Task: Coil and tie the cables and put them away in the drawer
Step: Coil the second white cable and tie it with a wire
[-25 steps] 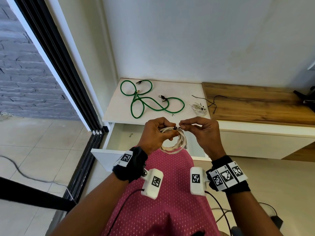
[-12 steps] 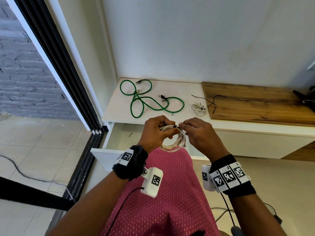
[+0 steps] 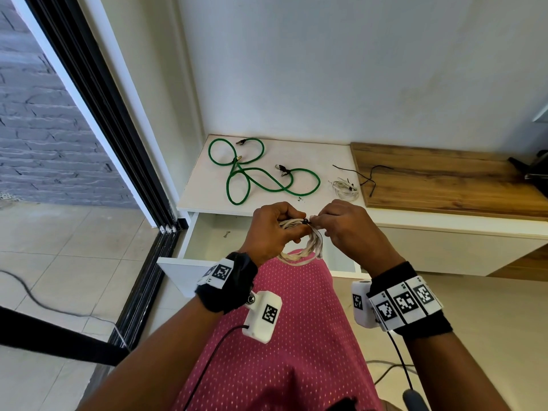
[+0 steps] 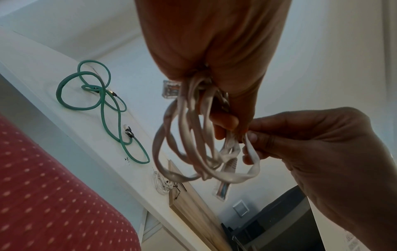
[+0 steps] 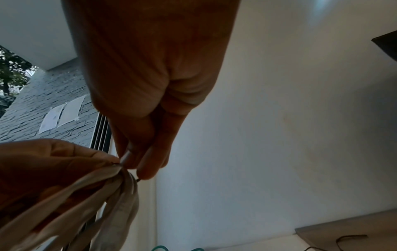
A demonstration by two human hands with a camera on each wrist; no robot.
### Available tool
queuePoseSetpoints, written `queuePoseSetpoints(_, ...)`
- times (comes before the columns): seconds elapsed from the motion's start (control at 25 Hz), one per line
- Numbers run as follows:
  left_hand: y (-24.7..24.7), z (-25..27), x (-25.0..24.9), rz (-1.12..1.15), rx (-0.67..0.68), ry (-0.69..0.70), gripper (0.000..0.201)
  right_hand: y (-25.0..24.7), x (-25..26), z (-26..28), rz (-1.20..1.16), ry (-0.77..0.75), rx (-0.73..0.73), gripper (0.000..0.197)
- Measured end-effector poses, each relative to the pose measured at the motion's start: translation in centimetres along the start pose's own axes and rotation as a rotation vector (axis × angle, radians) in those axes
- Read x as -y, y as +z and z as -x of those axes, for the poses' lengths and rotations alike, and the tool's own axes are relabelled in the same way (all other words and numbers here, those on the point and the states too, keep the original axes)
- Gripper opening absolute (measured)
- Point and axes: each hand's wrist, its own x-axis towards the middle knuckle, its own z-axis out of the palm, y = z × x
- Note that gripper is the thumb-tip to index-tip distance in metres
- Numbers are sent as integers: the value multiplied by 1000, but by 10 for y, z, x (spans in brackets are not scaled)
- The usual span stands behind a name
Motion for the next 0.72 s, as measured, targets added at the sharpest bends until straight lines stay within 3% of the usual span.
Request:
queuePoseSetpoints(0.16, -1, 1, 1, 4, 18, -14, 20, -6, 0, -1, -200, 77, 15, 26)
queuePoseSetpoints(0.24, 0, 1, 1, -13, 34, -10, 20, -9, 3, -6, -379, 220, 11, 18)
queuePoseSetpoints(0.4, 2, 3, 0, -24, 10, 2, 21, -17, 2, -12, -524, 522, 153, 18)
queuePoseSetpoints(0.72, 1, 3, -2, -55, 17, 5, 22, -23, 2, -10, -560, 609, 210, 22)
